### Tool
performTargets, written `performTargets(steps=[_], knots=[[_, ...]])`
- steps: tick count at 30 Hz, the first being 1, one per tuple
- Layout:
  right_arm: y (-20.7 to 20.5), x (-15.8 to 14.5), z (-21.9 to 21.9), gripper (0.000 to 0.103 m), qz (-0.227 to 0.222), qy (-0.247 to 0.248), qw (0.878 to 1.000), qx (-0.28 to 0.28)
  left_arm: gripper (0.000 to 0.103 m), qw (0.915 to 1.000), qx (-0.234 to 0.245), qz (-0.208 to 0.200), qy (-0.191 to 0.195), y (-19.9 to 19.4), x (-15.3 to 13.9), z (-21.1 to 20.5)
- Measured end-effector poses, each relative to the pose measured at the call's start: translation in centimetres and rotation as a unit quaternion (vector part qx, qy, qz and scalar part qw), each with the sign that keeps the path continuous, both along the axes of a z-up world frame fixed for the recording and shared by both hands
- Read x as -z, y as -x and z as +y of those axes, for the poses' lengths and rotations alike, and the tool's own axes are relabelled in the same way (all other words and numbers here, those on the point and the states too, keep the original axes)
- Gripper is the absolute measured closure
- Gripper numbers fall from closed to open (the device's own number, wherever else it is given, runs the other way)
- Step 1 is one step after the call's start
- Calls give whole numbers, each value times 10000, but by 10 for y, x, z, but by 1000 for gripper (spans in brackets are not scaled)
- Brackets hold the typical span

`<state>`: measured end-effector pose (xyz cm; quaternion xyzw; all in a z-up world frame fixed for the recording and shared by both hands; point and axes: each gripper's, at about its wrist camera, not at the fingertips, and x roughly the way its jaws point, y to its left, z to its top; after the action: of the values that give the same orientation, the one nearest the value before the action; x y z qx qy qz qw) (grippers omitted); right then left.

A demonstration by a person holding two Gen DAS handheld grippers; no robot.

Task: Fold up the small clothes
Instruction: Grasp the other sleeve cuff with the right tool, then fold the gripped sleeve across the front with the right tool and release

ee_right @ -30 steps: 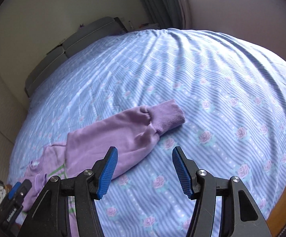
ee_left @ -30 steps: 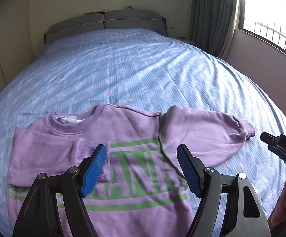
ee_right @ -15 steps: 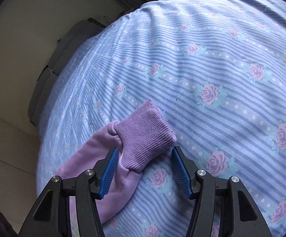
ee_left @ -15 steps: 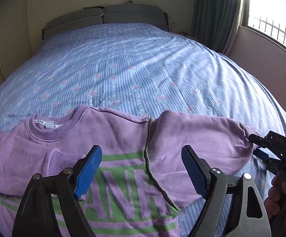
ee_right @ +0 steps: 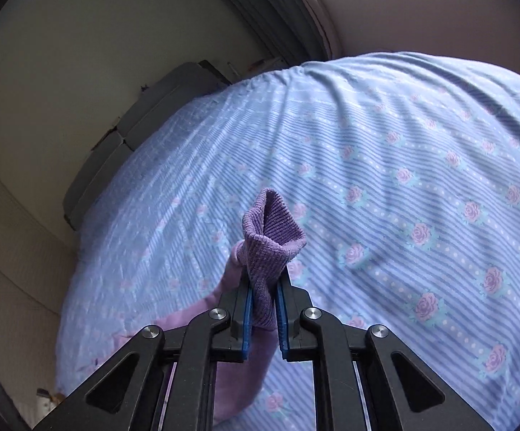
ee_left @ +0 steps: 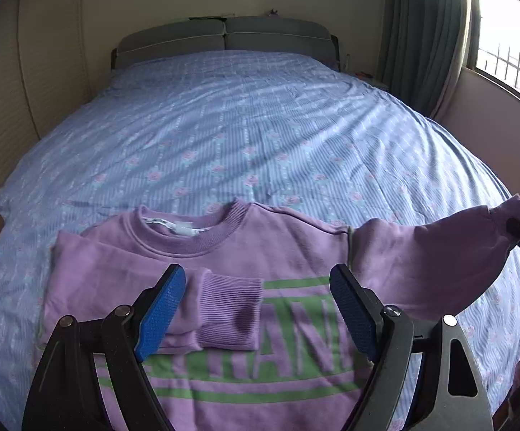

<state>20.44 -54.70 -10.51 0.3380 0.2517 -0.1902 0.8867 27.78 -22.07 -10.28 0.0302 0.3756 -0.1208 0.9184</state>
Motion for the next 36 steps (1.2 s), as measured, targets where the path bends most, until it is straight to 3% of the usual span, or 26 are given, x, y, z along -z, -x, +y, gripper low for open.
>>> performTargets(steps=[7,12,17,23,29,31,33,35,36], knots=[[-17,-76,110,90,-431,1020,9918,-637,20,9978,-615,-229,115,7,-27,100],[-42,-91,212,90,-458,1795,9749,-1231,19,9931,-1130,-163,273,11,-31,180],[-71,-65,304,90,-241,2229,9582,-1777,19,9881,-1510,-91,281,15,-23,245],[-96,-6,392,90,271,2496,9360,-2466,19,9835,-1793,5,258,21,-4,300],[-107,48,459,86,1040,2870,9012,-3076,19,9817,-1868,201,325,20,19,325],[-101,52,461,79,998,2758,9008,-3203,19,9820,-1839,235,364,20,24,327],[-92,48,460,62,791,2613,9044,-3278,19,9833,-1778,213,332,19,26,324],[-82,42,451,53,637,2502,9094,-3262,19,9848,-1691,203,333,18,26,318],[-79,39,447,52,567,2423,9126,-3244,19,9855,-1647,197,356,18,26,315]])
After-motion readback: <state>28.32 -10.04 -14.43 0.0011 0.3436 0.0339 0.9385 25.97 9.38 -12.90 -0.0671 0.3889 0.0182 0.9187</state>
